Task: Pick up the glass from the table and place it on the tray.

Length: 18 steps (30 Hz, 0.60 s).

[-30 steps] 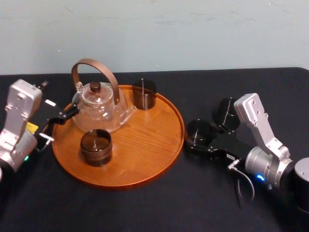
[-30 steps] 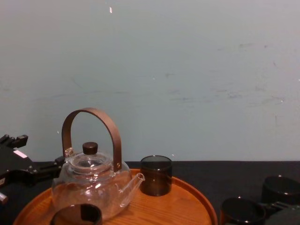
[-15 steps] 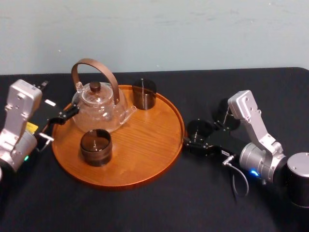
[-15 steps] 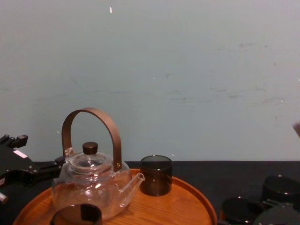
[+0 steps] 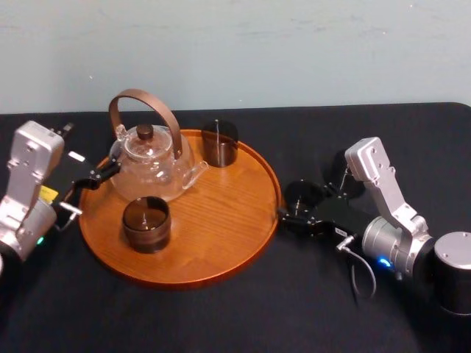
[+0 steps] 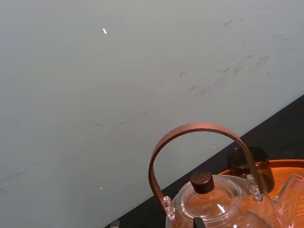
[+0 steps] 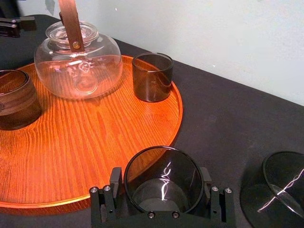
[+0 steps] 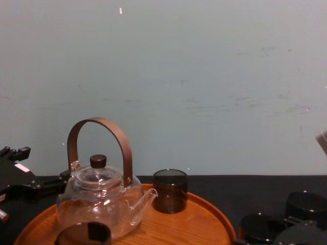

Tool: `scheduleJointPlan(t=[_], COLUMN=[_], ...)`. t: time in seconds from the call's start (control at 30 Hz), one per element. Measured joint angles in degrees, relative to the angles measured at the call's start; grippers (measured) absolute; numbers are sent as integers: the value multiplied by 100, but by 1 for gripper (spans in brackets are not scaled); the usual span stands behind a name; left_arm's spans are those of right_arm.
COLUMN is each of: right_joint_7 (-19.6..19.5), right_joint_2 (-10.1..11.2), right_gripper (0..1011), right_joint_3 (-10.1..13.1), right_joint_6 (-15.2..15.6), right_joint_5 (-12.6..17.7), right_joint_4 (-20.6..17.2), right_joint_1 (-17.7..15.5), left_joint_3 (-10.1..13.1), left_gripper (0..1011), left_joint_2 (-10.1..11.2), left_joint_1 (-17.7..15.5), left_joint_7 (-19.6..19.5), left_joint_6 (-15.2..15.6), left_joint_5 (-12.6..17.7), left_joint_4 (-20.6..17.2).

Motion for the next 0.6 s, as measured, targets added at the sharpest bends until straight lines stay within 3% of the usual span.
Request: scheduleJointPlan(t=[0.47,0.6], right_joint_7=[-4,-6], right_joint_2=[9,12], right_gripper=[998,912], right_joint_3=[-6,-6], right_joint_6=[8,10], right_joint_5=[1,2], right_joint_4=[-7,-10], right_joint_1=[-2,-2], left_joint_3=[0,0], left_gripper=[1001,1001], left_joint_2=[0,0], left_joint_1=[0,0], left_joint_7=[0,0], left_joint_6=[0,0], left_joint_5=[0,0], left_joint_4=[0,0])
